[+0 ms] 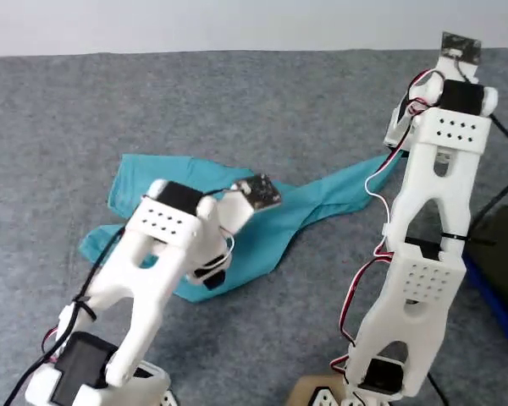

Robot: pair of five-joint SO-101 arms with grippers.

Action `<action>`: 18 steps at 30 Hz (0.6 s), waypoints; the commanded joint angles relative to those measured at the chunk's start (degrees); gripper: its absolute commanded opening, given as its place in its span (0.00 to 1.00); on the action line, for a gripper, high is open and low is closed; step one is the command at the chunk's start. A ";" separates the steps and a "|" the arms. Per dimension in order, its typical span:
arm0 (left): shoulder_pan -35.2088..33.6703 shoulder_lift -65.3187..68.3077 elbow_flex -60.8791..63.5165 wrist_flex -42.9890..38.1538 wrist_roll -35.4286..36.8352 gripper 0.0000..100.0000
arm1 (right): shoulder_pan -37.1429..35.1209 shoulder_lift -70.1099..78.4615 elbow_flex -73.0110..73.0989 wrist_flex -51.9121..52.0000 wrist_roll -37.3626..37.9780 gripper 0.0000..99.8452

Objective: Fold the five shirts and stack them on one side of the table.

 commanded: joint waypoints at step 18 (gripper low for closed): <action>0.18 6.86 12.53 -19.16 -0.70 0.19 | 0.40 -3.56 -2.90 2.33 0.18 0.01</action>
